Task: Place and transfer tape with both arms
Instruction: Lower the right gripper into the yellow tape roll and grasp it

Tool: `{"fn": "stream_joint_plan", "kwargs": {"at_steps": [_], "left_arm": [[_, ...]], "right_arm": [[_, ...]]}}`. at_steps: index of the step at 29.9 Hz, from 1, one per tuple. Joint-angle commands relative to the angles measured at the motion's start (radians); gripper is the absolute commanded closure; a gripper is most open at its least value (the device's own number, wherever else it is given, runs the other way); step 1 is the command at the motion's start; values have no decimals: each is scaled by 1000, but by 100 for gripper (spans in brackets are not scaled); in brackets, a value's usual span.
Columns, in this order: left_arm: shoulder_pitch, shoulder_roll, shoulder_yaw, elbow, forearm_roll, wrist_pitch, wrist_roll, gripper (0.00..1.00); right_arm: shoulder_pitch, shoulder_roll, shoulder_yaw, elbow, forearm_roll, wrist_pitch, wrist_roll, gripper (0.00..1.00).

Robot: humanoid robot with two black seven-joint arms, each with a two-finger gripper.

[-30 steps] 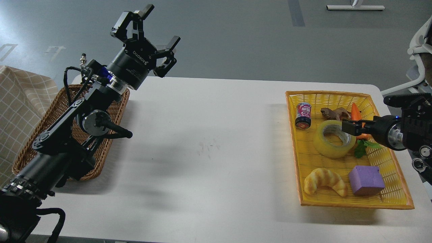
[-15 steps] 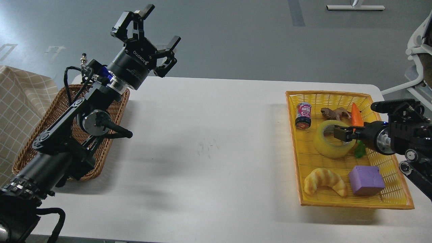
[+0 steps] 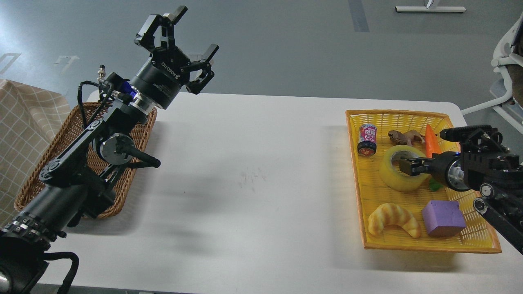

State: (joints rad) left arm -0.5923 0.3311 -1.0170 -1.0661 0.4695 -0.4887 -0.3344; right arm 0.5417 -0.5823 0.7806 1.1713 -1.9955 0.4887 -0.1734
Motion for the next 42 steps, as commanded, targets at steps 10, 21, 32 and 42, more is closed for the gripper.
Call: {"fn": "stream_joint_plan", "kwargs": {"at_steps": [10,21,32,42], "left_arm": [[0,0,-2,0,0,0,0,2],[0,0,-3,1,0,0,0,2],[0,0,-3,1,0,0,0,2],[2,-1,0,1,-2,0,0,2]], "right_arm": [[7,12,-3,-38,1,0,0,34],[14,25,-4,-64,3,0,0,68],[64,16,-67,-61,12,0,0,100],[70,-102,-63,112,89,0,3,100]]}}
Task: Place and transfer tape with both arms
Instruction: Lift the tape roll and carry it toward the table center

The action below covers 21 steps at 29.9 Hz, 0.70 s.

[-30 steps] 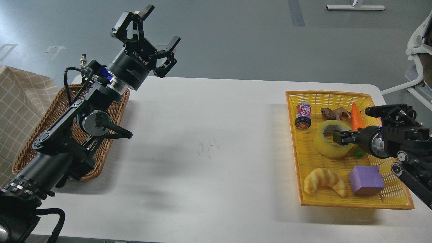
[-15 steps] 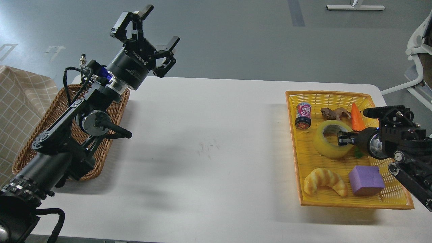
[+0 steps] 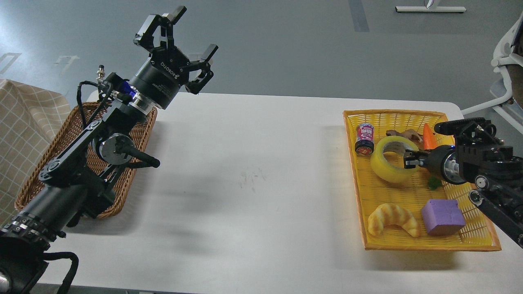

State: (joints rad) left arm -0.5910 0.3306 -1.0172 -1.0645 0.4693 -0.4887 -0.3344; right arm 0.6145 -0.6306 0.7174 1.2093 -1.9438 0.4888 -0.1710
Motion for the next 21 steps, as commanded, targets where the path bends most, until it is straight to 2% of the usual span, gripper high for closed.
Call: {"fn": "stream_joint_plan", "kwargs": {"at_steps": [1,3,9,21], "left_arm": [[0,-1,0,0,0,0,0,2],[0,-1,-3,0,0,0,0,2],[-1,2,-6,0,0,0,0,2],[-1,1,-9,0,-1,0,0,2]], "right_arm": [[-2,-66,0,93,45,0,1,100],[-4,-121,0,163,65,0,1,100],[2,-182,8,263,112,0,1,100],[109,-124,10,288,114,0,1,100]]}}
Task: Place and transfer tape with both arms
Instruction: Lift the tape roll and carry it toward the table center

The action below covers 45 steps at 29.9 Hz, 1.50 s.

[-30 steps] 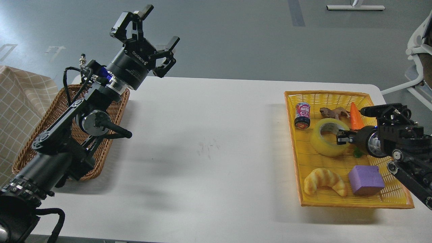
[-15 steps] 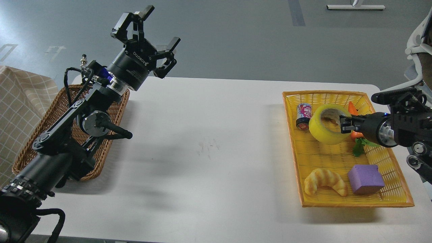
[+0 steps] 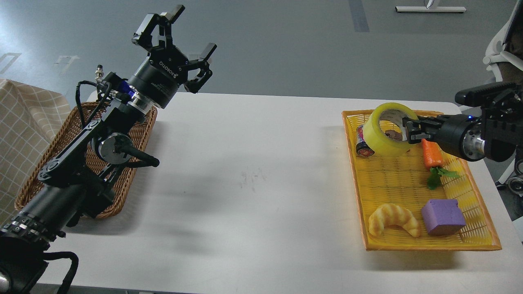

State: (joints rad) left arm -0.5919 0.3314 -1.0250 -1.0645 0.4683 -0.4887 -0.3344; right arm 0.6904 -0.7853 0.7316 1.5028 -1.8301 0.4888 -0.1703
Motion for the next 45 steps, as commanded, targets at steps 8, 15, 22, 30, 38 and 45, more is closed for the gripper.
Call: {"fn": "stream_joint_plan", "kwargs": {"at_steps": [8,15,22,30,38,45], "left_arm": [[-2,-6,-3,0,0,0,0,2],[-3,-11,0,0,0,0,0,2],[-3,-11,-1,0,0,0,0,2],[-3,-15,-3,0,0,0,0,2],[-3,-20,-3,0,1,0,0,2],[-6,-20,-3,0,1,0,0,2]], "right_arm": [[64,191,-40,-16,-9,0,-6,100],[121,320,-132,-123,-14,0,-8,100],[159,460,-184,-242,-17,0,-8,100],[187,578,-236,-346,-20,0,-11,100],[187,666,-244,-401,-60,0,-11,100],[187,727,-281,-434,-80,0,-11,100]]}}
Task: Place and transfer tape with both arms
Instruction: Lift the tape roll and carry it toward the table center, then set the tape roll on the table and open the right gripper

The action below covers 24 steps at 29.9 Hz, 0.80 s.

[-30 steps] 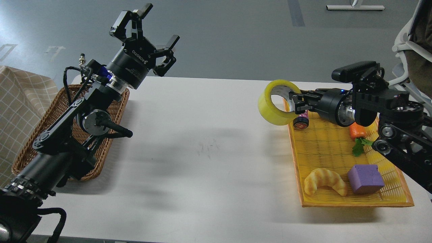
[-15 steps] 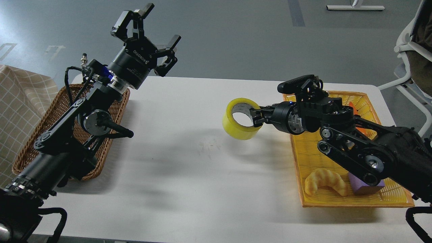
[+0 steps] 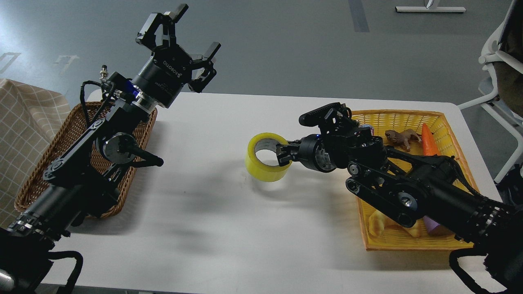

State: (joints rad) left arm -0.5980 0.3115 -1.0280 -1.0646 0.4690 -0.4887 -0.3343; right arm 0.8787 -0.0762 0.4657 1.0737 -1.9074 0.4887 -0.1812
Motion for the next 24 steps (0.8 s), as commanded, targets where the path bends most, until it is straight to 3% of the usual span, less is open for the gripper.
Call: {"fn": "stream_joint_plan", "kwargs": {"at_steps": [1,24], "left_arm": [[0,0,0,0,0,0,1,2],[0,1,0,0,0,0,0,2]], "right_arm": [[-1,29,-19,-8,-4,0,0,100],[-1,76,-53,-120,-45,0,0,100]]}}
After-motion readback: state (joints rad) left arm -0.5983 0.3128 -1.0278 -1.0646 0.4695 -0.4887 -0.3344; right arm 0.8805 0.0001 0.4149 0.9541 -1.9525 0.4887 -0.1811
